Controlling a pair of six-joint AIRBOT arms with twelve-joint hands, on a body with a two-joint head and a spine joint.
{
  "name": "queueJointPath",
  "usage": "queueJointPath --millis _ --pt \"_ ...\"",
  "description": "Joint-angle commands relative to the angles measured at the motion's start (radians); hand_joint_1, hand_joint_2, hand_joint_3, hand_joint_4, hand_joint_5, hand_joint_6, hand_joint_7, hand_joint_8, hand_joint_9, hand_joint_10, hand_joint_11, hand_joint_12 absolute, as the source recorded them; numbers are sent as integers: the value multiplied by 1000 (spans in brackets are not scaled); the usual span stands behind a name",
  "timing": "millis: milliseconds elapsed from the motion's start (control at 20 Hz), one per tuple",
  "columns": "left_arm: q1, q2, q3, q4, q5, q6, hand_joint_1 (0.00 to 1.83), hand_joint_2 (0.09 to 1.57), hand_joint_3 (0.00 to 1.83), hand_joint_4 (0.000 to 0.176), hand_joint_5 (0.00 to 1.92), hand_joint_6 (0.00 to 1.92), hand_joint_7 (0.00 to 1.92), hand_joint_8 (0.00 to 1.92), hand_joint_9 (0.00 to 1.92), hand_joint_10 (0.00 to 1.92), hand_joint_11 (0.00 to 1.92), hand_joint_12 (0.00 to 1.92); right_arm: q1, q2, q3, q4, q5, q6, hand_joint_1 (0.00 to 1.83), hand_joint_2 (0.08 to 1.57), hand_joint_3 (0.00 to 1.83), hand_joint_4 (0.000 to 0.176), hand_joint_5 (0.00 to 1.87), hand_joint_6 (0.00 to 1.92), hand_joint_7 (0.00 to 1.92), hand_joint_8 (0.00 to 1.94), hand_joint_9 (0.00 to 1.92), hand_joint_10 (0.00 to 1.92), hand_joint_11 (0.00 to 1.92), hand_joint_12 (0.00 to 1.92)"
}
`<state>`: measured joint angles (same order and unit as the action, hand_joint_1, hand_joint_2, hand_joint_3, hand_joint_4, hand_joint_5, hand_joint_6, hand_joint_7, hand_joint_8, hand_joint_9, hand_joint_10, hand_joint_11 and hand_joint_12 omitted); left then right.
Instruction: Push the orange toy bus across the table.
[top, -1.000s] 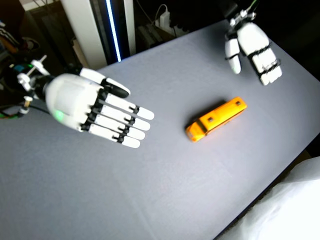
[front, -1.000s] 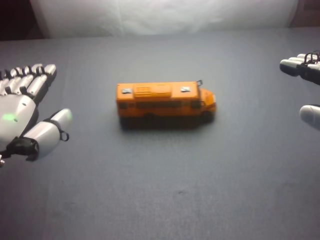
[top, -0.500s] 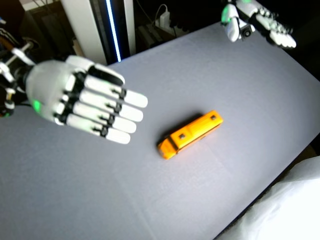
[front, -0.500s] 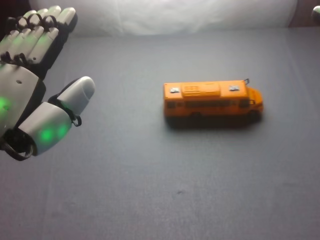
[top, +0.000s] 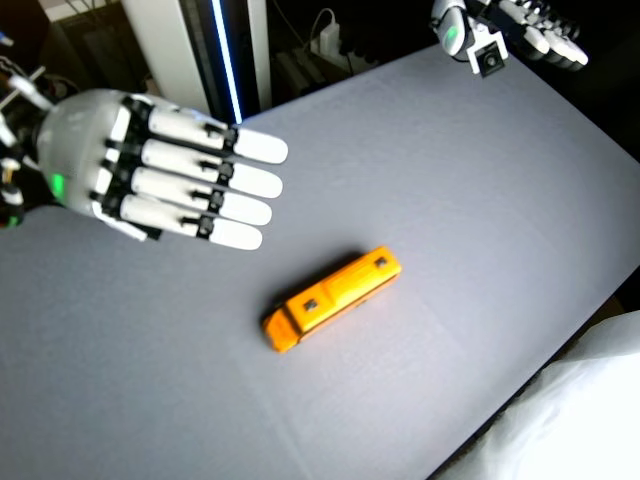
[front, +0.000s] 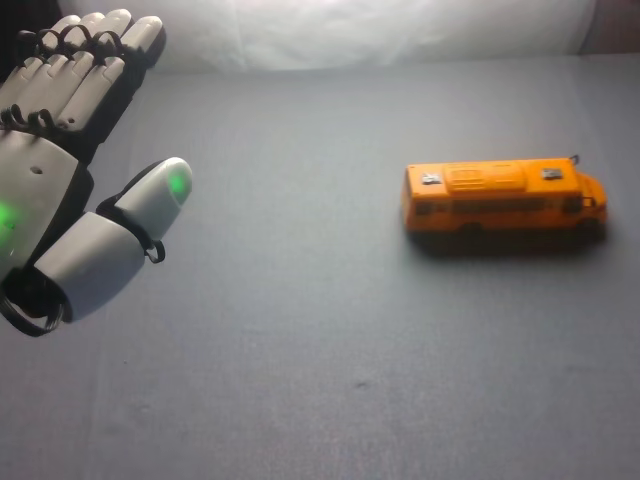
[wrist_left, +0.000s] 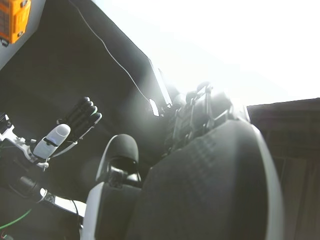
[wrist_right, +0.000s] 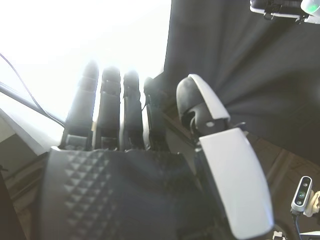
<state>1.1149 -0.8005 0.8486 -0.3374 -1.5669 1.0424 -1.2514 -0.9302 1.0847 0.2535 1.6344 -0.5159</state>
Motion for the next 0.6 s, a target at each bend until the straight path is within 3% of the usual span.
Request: queueJointPath --millis 0,550 --pt "-4 -7 -5 33 -136 -4 0 1555 16 0 84 1 21 0 0 0 0 0 5 3 2 11 128 8 809 1473 0 0 245 4 349 6 377 8 350 56" --pt "8 -8 -14 33 -163 -4 0 1571 52 0 93 2 64 6 10 2 0 0 3 2 -4 11 128 8 764 1467 1 0 287 7 330 3 387 7 382 52"
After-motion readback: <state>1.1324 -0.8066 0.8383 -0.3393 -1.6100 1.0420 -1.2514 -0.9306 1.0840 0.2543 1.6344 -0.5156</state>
